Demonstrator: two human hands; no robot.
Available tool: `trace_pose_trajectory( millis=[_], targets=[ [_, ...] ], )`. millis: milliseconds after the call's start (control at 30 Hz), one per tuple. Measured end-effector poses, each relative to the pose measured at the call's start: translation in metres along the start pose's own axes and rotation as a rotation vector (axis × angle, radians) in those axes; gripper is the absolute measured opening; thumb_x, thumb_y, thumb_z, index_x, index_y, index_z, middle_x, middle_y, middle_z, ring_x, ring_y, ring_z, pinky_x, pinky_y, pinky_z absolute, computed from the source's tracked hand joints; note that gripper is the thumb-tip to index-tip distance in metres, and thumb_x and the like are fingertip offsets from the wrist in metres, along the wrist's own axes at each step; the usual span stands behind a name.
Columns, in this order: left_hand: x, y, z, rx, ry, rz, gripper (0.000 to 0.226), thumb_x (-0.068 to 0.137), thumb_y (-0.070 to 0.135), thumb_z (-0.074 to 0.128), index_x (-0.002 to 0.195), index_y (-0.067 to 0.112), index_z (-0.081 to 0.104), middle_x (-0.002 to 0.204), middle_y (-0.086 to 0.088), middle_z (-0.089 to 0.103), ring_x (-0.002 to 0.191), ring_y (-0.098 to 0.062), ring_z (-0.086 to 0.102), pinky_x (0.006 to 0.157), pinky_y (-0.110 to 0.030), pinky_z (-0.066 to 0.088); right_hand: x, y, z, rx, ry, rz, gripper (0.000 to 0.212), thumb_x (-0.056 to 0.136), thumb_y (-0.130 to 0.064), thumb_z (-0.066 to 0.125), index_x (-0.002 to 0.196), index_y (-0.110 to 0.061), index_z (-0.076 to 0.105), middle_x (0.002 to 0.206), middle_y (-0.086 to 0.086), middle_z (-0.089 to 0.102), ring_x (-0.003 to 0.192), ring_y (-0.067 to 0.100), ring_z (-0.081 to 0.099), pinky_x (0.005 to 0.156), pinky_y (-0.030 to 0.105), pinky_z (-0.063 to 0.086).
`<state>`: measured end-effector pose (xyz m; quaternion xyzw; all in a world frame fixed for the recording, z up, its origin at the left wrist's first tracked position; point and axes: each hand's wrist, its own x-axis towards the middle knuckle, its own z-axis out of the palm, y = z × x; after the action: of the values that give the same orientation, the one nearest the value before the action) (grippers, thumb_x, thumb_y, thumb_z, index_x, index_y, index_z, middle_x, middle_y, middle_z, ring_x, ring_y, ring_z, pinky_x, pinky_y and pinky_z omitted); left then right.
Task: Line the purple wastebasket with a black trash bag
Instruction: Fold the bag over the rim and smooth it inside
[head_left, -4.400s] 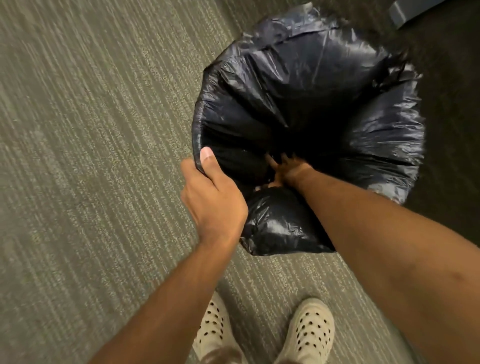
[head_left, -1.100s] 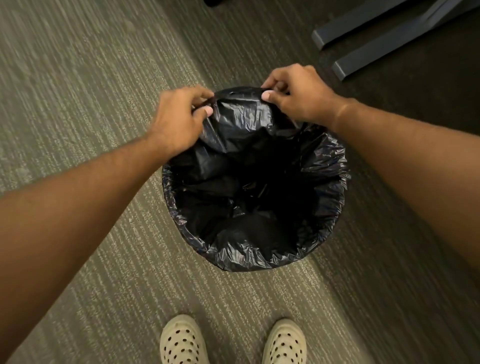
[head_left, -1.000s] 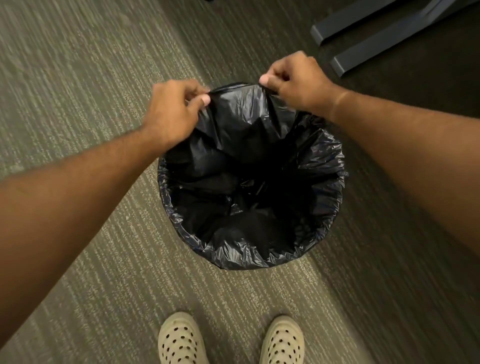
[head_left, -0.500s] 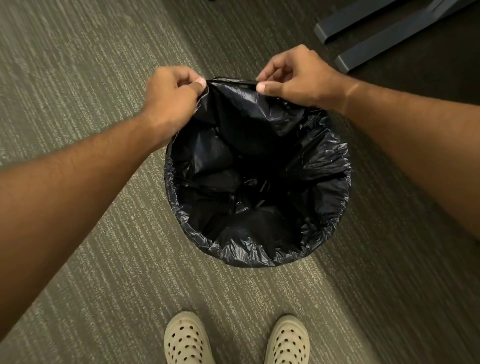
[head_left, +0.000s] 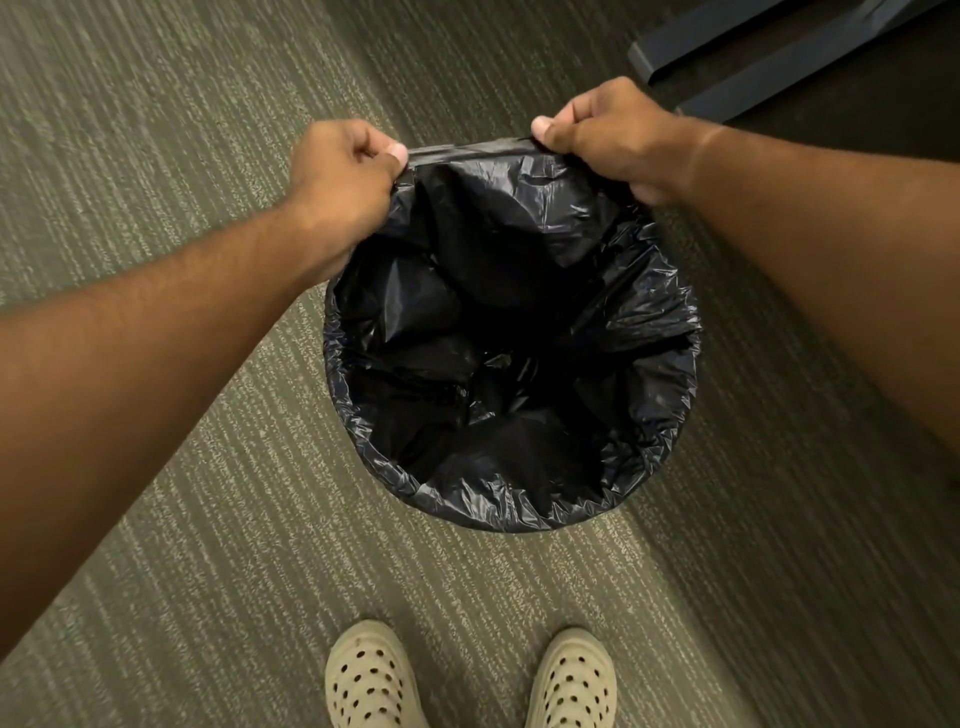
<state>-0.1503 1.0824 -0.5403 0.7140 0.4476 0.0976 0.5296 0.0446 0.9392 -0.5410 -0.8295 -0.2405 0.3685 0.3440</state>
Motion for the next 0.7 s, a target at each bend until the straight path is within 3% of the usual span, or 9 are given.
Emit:
trace_pose_trajectory(
  millis=[167, 300, 433, 600, 700],
  targets=[
    [0.005, -0.008, -0.002, -0.015, 0.048, -0.073, 0.017, 0.091, 0.013, 0.065, 0.079, 0.024, 0.063, 0.084, 0.001, 0.065, 0.08, -0.013, 0.065, 0.072, -0.028, 0.058, 0.004, 0.007, -0.006, 0.15, -0.015, 0.168, 0.017, 0.087, -0.033, 0.07, 0.073, -0.022, 0.069, 0.064, -0.005, 0.073, 0.06, 0.01, 0.071, 0.055, 0.025, 0.056],
    [0.007, -0.011, -0.004, -0.034, 0.083, -0.18, 0.018, 0.087, 0.009, 0.07, 0.075, 0.021, 0.064, 0.08, -0.002, 0.067, 0.079, -0.018, 0.069, 0.067, -0.031, 0.059, 0.0, 0.014, -0.007, 0.147, -0.045, 0.317, 0.017, 0.085, -0.034, 0.072, 0.094, -0.02, 0.074, 0.091, 0.001, 0.077, 0.081, 0.019, 0.074, 0.074, 0.037, 0.061],
    [0.004, -0.013, -0.005, 0.01, 0.153, -0.215, 0.012, 0.082, 0.012, 0.076, 0.076, 0.018, 0.067, 0.086, -0.005, 0.072, 0.08, -0.018, 0.073, 0.071, -0.036, 0.062, -0.004, 0.02, -0.004, 0.085, 0.011, 0.303, 0.013, 0.089, -0.023, 0.069, 0.076, -0.02, 0.068, 0.074, 0.001, 0.07, 0.052, 0.008, 0.067, 0.046, 0.024, 0.056],
    [0.004, -0.01, -0.005, -0.029, 0.268, -0.183, 0.016, 0.08, 0.017, 0.078, 0.073, 0.024, 0.066, 0.086, 0.001, 0.073, 0.079, -0.012, 0.072, 0.071, -0.033, 0.062, 0.002, 0.023, -0.005, 0.215, 0.219, 0.173, 0.02, 0.086, -0.026, 0.073, 0.073, -0.021, 0.059, 0.072, -0.003, 0.063, 0.055, 0.005, 0.06, 0.044, 0.014, 0.048],
    [0.003, -0.01, -0.001, 0.005, 0.299, -0.165, 0.016, 0.081, 0.018, 0.077, 0.074, 0.026, 0.065, 0.088, 0.001, 0.073, 0.08, -0.01, 0.071, 0.072, -0.031, 0.062, 0.002, 0.029, -0.004, 0.261, 0.182, 0.122, 0.025, 0.085, -0.034, 0.073, 0.067, -0.023, 0.06, 0.063, -0.006, 0.064, 0.044, 0.001, 0.06, 0.046, 0.016, 0.049]
  ],
)
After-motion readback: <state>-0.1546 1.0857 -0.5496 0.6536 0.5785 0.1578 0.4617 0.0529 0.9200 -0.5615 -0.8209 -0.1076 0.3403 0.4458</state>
